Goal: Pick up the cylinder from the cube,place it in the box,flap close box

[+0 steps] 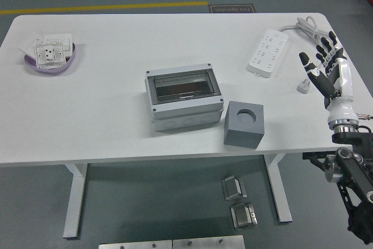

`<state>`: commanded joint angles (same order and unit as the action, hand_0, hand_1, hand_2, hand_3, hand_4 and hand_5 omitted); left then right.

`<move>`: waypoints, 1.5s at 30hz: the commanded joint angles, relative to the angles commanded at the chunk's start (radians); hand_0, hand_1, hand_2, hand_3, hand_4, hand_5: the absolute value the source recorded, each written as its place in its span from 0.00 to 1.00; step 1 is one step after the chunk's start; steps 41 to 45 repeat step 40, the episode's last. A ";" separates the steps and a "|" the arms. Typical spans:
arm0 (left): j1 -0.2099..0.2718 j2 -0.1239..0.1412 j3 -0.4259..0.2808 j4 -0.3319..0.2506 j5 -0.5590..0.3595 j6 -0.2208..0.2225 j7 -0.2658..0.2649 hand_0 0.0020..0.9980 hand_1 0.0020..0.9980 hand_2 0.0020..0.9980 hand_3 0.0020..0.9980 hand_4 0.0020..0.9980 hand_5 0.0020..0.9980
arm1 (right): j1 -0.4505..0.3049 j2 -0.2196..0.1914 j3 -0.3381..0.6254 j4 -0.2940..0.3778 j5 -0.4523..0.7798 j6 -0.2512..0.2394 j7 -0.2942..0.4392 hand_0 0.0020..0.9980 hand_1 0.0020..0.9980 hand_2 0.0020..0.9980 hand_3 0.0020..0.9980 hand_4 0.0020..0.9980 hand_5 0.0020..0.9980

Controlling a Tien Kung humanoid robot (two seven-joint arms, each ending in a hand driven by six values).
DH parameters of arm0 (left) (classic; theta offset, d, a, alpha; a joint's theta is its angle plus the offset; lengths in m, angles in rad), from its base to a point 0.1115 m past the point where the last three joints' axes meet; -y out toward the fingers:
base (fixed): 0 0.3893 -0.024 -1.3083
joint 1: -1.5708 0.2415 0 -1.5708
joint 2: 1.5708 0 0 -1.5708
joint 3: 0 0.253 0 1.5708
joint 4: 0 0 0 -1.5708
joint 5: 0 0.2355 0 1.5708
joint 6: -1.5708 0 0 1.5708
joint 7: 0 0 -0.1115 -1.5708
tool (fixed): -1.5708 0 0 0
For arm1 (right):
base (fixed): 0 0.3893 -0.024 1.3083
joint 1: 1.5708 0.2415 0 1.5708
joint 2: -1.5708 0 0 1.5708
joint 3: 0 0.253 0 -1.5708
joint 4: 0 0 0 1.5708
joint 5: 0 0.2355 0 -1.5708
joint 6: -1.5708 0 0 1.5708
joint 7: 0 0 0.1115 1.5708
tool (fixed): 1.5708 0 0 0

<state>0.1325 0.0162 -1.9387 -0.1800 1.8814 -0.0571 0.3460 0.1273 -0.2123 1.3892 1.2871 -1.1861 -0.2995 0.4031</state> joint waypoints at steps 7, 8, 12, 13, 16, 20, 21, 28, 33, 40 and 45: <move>0.003 -0.002 0.008 0.000 -0.010 0.000 0.002 0.70 0.72 0.66 0.82 0.52 0.07 | -0.006 -0.003 -0.024 0.000 0.026 -0.007 0.014 0.94 0.94 1.00 1.00 1.00 0.47; 0.004 -0.003 0.011 0.000 -0.013 -0.001 0.002 0.70 0.72 0.66 0.82 0.52 0.07 | -0.006 -0.003 -0.026 0.000 0.028 -0.007 0.017 0.94 0.94 1.00 1.00 1.00 0.47; 0.003 -0.005 0.021 0.000 -0.010 0.003 0.003 0.70 0.72 0.66 0.83 0.52 0.07 | -0.008 -0.004 -0.033 0.009 0.028 -0.009 0.022 0.94 0.94 0.99 1.00 1.00 0.46; 0.002 -0.004 0.020 0.000 -0.005 0.004 0.004 0.70 0.72 0.66 0.83 0.52 0.07 | -0.009 -0.005 -0.034 0.013 0.026 -0.010 0.022 0.94 0.94 0.99 1.00 1.00 0.46; -0.001 -0.002 0.022 0.000 -0.004 0.007 0.005 0.70 0.72 0.66 0.83 0.52 0.07 | -0.012 -0.008 -0.036 0.024 0.021 -0.011 0.022 0.94 0.94 0.99 1.00 1.00 0.46; -0.004 0.002 0.023 0.000 -0.011 0.007 0.005 0.70 0.72 0.66 0.83 0.52 0.07 | -0.015 -0.013 -0.035 0.031 0.017 -0.014 0.021 0.93 0.94 0.99 1.00 0.99 0.45; -0.005 0.003 0.023 0.000 -0.013 0.007 0.005 0.70 0.72 0.66 0.83 0.52 0.07 | -0.015 -0.015 -0.034 0.032 0.017 -0.014 0.020 0.93 0.94 0.99 1.00 0.99 0.45; -0.012 0.003 0.033 0.000 -0.027 0.003 0.007 0.70 0.72 0.66 0.83 0.53 0.07 | -0.014 -0.019 -0.025 0.035 0.007 -0.016 0.014 0.93 0.94 0.99 1.00 0.97 0.41; -0.016 0.003 0.037 0.000 -0.031 0.002 0.007 0.70 0.72 0.66 0.83 0.53 0.07 | -0.014 -0.018 -0.019 0.036 -0.002 -0.017 0.010 0.93 0.94 0.98 1.00 0.97 0.43; -0.016 0.003 0.026 0.000 -0.020 0.002 0.007 0.70 0.71 0.66 0.83 0.53 0.07 | -0.014 -0.016 -0.012 0.036 -0.004 -0.019 0.010 0.93 0.94 0.98 1.00 0.96 0.41; -0.016 0.003 0.026 0.000 -0.020 0.002 0.007 0.70 0.71 0.66 0.83 0.53 0.07 | -0.014 -0.016 -0.012 0.036 -0.004 -0.019 0.010 0.93 0.94 0.98 1.00 0.96 0.41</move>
